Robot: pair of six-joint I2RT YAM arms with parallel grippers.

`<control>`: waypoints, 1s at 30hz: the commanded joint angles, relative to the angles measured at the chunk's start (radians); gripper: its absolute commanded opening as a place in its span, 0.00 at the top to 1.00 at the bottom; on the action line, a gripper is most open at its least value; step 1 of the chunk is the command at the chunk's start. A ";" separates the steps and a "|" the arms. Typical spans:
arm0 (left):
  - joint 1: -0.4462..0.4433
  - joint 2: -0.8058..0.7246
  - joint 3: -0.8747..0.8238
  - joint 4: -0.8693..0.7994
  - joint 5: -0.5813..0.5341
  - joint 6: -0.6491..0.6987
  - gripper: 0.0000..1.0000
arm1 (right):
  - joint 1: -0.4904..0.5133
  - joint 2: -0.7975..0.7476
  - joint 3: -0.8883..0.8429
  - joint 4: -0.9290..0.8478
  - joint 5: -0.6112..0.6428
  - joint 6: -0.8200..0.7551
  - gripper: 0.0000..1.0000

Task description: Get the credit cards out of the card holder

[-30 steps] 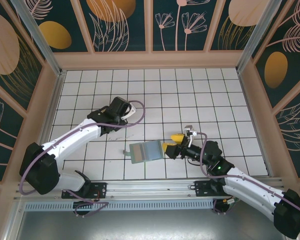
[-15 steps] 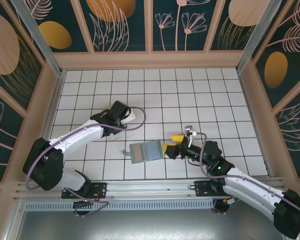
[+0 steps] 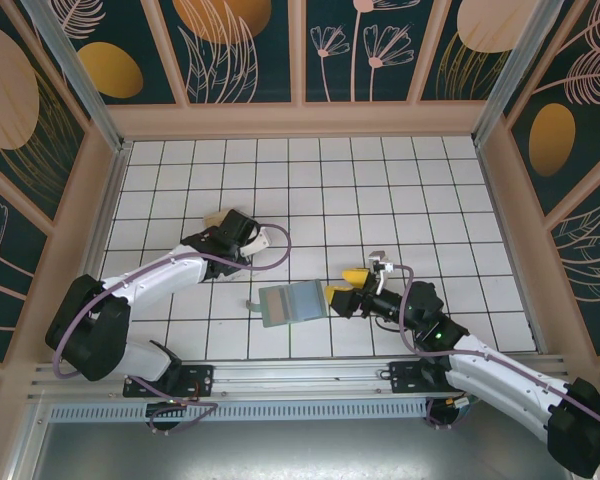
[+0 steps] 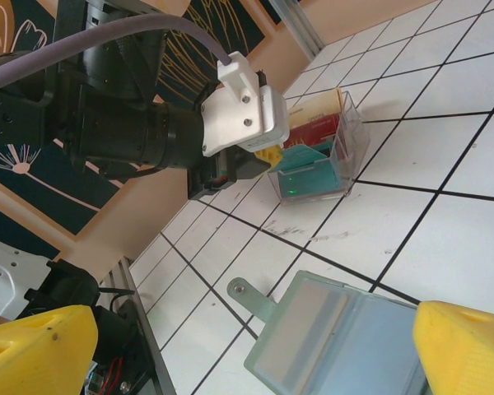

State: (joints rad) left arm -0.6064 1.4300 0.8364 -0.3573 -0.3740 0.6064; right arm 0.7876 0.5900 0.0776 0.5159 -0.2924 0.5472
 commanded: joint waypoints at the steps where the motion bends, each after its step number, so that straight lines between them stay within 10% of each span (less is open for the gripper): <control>1: 0.010 -0.002 -0.010 0.024 0.004 0.025 1.00 | 0.009 0.007 0.024 0.016 0.010 -0.023 0.01; 14: 0.013 0.002 -0.042 0.049 -0.026 0.045 1.00 | 0.009 0.014 0.025 0.016 0.008 -0.025 0.01; 30: 0.046 -0.003 -0.029 0.136 -0.112 0.046 0.69 | 0.009 0.028 0.025 0.027 -0.008 -0.026 0.01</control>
State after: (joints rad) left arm -0.5720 1.4300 0.8040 -0.2569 -0.4522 0.6506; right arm 0.7876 0.6189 0.0776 0.5159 -0.2890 0.5472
